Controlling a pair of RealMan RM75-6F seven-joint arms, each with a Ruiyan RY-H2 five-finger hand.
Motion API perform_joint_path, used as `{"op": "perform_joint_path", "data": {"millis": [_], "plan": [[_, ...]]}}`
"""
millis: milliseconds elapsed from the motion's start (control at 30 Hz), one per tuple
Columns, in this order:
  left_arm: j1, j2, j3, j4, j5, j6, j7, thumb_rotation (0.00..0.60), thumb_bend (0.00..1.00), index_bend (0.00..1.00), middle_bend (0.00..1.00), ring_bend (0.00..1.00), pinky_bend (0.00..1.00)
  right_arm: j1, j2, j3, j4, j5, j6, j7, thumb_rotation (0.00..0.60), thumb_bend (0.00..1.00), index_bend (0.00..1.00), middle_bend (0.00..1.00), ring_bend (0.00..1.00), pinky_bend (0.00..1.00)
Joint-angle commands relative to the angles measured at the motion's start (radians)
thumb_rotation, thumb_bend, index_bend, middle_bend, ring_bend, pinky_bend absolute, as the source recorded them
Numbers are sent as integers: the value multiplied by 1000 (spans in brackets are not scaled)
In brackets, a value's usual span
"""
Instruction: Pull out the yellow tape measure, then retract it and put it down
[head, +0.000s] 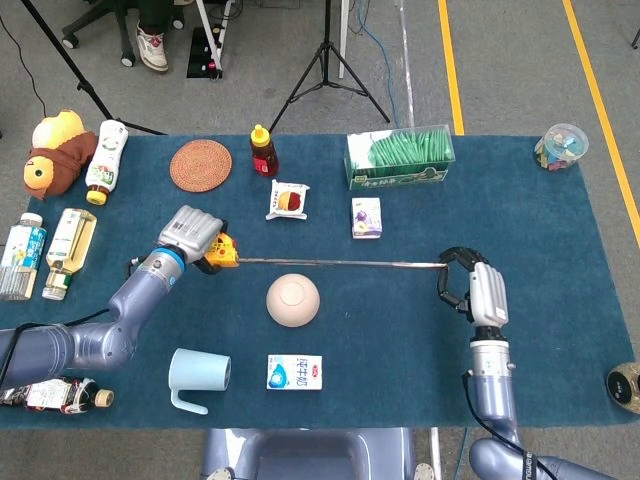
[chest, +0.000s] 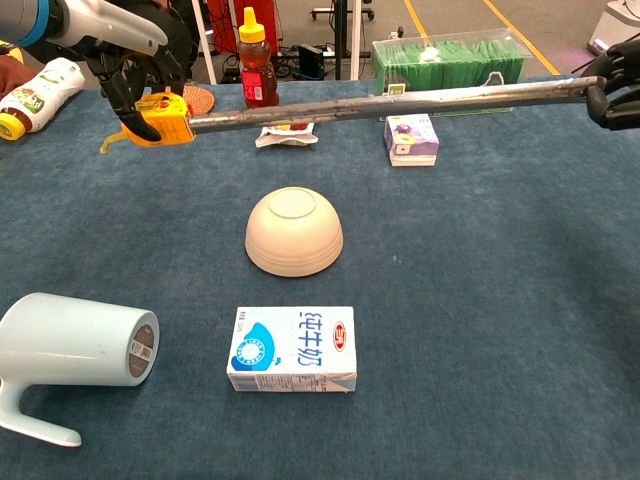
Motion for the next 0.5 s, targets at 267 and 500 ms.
{"op": "perform_joint_path", "data": {"millis": [267, 500], "plan": [[8, 3, -14, -5, 4, -5, 6, 468, 324, 563, 412, 333, 425, -4, 0, -1, 2, -1, 4, 0, 584, 686, 670, 385, 285, 252], [2, -2, -37, -10, 0, -7, 11, 466, 324, 562, 412, 333, 425, -2, 5, -1, -8, -13, 2, 3, 587, 686, 670, 385, 286, 252]]}}
